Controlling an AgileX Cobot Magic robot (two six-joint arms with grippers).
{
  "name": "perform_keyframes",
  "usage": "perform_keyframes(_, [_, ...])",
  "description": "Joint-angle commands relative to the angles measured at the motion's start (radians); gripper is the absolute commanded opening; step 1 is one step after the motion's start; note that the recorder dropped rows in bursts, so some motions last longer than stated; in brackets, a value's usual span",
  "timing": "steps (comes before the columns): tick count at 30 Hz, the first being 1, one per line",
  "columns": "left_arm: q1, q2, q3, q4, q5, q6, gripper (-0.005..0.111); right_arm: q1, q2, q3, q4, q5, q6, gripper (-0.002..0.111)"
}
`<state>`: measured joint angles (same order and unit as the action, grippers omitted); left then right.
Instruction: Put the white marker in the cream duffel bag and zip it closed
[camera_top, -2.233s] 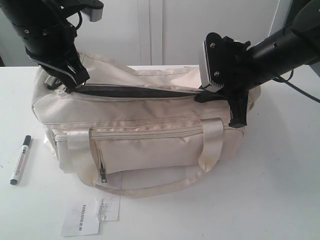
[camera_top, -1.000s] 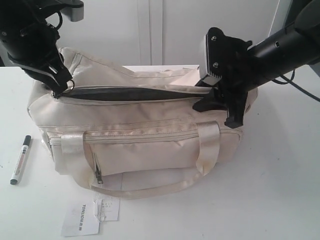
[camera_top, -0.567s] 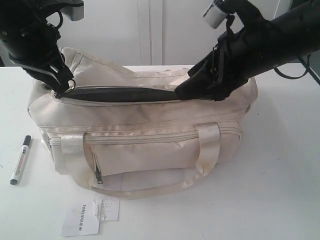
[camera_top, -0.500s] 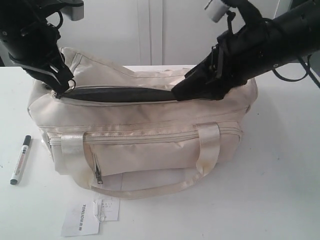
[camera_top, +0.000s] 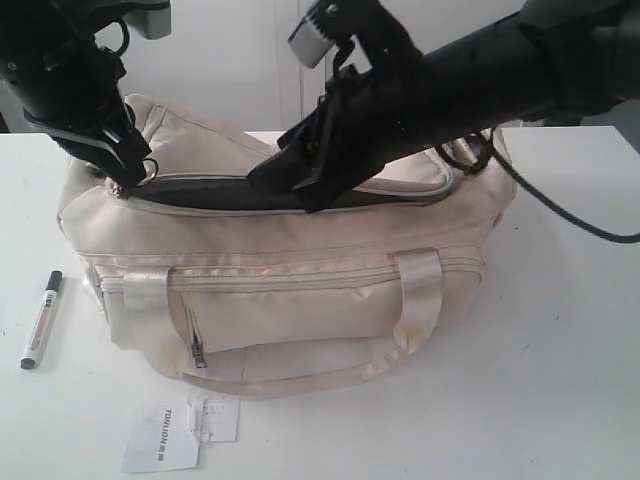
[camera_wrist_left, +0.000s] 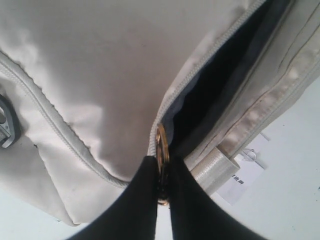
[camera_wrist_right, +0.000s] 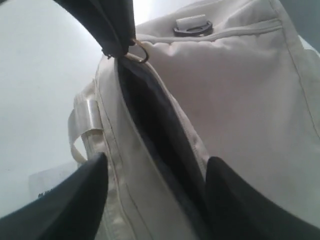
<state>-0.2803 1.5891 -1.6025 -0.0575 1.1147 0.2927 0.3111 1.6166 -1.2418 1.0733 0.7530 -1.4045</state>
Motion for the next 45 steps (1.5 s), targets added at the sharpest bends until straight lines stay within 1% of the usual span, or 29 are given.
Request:
perform_keyframes(1, [0.002,-0.017,0.007,-0.032,0.006,0.000,0.000,0.037,0.083,-0.062,-0.036,-0.026,-0.014,0.054])
perform_keyframes(11, [0.002,-0.017,0.007,-0.033,-0.004,-0.001,0.000,0.049,0.190,-0.177,-0.080,-0.062,-0.021,0.054])
perform_keyframes(16, [0.002,-0.017,0.007,-0.033,-0.015,-0.001,0.000,0.049,0.233,-0.192,-0.084,-0.071,-0.038,0.054])
perform_keyframes(17, [0.002,-0.017,0.007,-0.033,-0.015,-0.001,0.000,0.049,0.237,-0.194,-0.084,-0.076,-0.038,0.051])
perform_keyframes(19, [0.002,-0.017,0.007,-0.033,-0.015,-0.001,0.000,0.049,0.240,-0.194,-0.084,-0.088,-0.038,0.039])
perform_keyframes(20, [0.002,-0.017,0.007,-0.033,-0.015,-0.001,0.000,0.049,0.240,-0.194,-0.084,-0.091,-0.038,0.029])
perform_keyframes(22, [0.002,-0.017,0.007,-0.033,-0.015,-0.001,0.000,0.049,0.238,-0.194,-0.084,-0.091,-0.043,0.000])
perform_keyframes(25, [0.002,-0.017,0.007,-0.033,-0.015,-0.001,0.000,0.049,0.238,-0.194,-0.084,-0.091,-0.043,0.000])
perform_keyframes(30, [0.004,-0.017,0.007,0.066,0.008,-0.004,0.000,0.049,0.238,-0.194,-0.132,-0.079,-0.030,0.000])
perform_keyframes(36, [0.004,-0.017,0.007,0.130,0.039,-0.004,0.000,0.049,0.229,-0.194,-0.149,-0.079,-0.030,0.000])
perform_keyframes(40, [0.004,-0.017,0.007,0.142,0.039,-0.004,0.000,0.047,0.215,-0.194,-0.239,-0.079,-0.025,0.000])
perform_keyframes(45, [0.004,-0.017,0.007,0.142,0.037,-0.004,0.000,0.047,0.180,-0.194,-0.241,-0.104,-0.025,0.000])
